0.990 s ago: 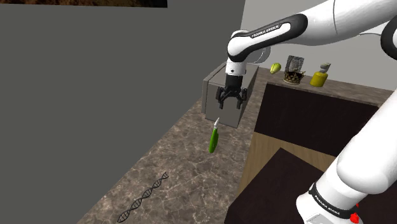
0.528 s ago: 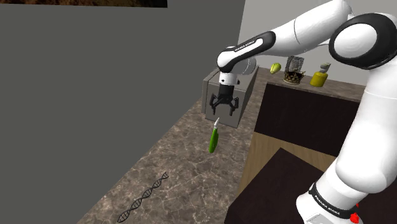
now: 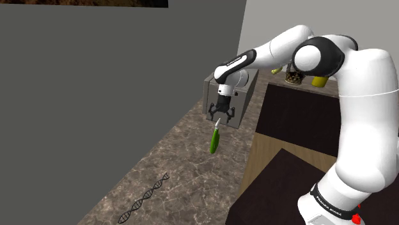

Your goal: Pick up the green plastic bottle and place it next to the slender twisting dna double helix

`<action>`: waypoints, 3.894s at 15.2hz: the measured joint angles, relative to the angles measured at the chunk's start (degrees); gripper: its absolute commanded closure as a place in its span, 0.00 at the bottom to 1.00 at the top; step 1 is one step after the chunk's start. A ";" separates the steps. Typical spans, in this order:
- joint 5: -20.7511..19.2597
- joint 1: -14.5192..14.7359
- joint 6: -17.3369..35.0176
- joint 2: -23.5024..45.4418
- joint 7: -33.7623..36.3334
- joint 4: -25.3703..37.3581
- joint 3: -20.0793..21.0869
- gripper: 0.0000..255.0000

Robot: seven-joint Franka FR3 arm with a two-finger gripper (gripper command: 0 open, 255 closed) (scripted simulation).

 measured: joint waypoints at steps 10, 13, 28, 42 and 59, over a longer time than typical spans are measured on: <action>5.66 -3.18 2.27 15.37 5.25 9.71 -0.70 0.00; 6.17 -2.86 3.95 16.34 5.03 9.05 -0.37 0.00; 6.60 -2.48 5.43 17.20 4.91 8.61 -0.04 1.00; 5.78 -2.30 1.97 11.84 6.48 6.92 -0.57 1.00; 4.20 -2.05 -5.55 3.05 9.95 6.31 -1.31 1.00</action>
